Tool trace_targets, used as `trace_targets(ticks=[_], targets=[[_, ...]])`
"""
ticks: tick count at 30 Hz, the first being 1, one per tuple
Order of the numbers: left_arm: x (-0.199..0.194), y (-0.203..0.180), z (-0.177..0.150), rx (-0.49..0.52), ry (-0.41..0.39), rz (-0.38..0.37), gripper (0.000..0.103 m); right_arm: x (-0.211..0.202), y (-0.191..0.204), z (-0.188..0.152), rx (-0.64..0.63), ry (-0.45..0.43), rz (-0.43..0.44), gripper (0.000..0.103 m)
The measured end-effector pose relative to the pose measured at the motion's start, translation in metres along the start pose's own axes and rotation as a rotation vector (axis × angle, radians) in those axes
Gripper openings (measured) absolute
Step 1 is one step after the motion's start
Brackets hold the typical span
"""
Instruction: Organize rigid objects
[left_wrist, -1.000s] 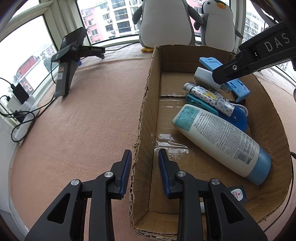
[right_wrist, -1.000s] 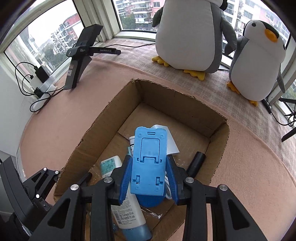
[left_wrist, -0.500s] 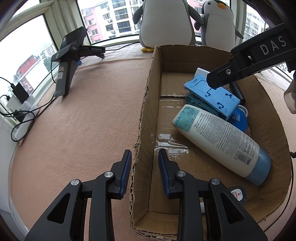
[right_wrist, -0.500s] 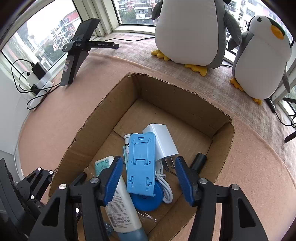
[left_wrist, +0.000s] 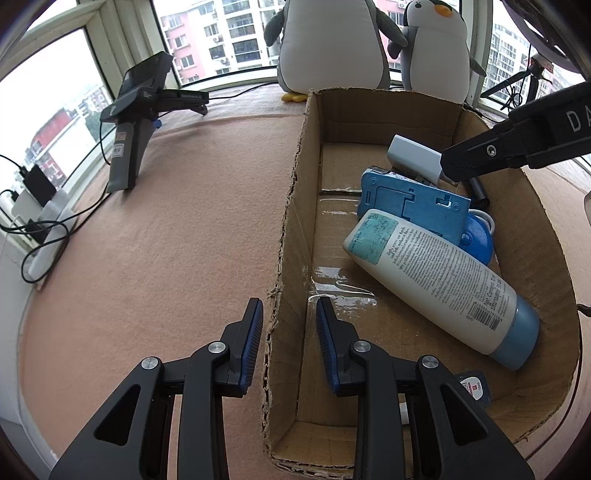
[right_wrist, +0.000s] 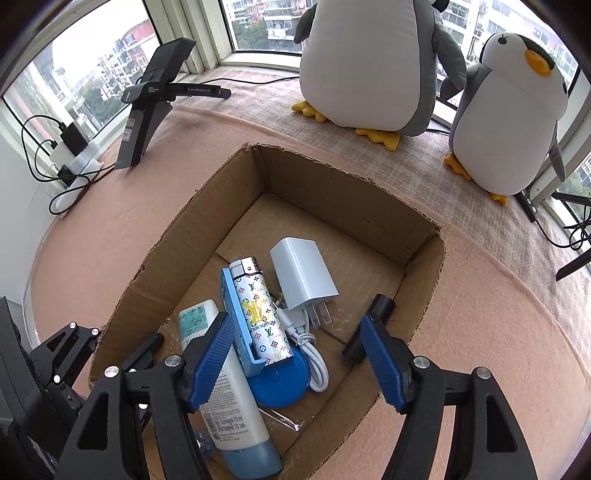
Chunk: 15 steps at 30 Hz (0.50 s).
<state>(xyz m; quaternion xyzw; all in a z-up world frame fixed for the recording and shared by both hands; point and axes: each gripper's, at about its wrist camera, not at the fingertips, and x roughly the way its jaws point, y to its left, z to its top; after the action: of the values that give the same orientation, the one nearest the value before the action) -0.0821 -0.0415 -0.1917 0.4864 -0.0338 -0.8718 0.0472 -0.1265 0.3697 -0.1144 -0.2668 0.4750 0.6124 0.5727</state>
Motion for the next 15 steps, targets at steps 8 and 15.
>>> trace_targets(ticks=[8,15], targets=[[-0.009,0.005,0.006,0.000,-0.019,0.013,0.030,-0.025,-0.004,-0.016,0.020,-0.046,-0.008,0.069],[-0.030,0.013,0.011,-0.011,-0.055,0.033,0.054,-0.056,-0.004,-0.034,0.048,-0.112,0.003,0.075]])
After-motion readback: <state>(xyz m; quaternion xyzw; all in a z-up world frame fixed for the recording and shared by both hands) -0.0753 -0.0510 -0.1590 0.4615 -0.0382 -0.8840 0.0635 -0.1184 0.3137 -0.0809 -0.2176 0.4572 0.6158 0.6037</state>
